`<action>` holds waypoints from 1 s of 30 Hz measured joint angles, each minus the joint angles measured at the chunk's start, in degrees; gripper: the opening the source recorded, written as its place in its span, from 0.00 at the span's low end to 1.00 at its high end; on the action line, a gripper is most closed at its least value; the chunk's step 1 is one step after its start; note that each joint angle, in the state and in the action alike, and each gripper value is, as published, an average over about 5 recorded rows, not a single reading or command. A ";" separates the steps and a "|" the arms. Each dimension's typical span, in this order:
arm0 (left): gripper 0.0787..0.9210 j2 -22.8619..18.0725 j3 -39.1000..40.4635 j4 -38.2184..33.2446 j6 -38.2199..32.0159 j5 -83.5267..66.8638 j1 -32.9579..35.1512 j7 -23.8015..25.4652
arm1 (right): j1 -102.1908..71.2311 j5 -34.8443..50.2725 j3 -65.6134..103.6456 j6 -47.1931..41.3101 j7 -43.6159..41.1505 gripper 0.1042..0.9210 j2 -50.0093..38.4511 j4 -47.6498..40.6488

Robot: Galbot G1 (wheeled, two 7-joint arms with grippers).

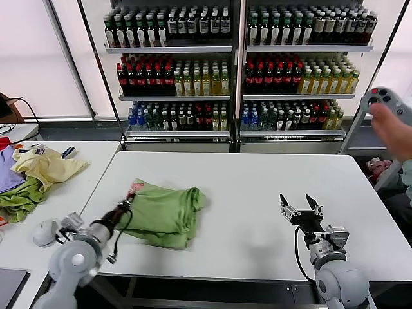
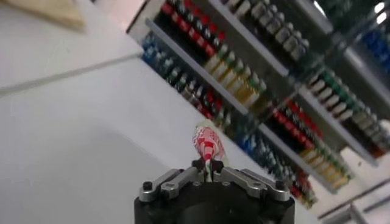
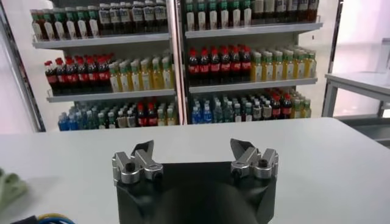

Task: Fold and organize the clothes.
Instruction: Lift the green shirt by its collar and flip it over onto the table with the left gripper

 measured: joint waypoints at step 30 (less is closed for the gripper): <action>0.04 -12.79 24.89 4.90 -3.20 28.20 -10.88 1.59 | -0.12 0.02 0.42 0.65 -0.69 0.88 0.82 1.90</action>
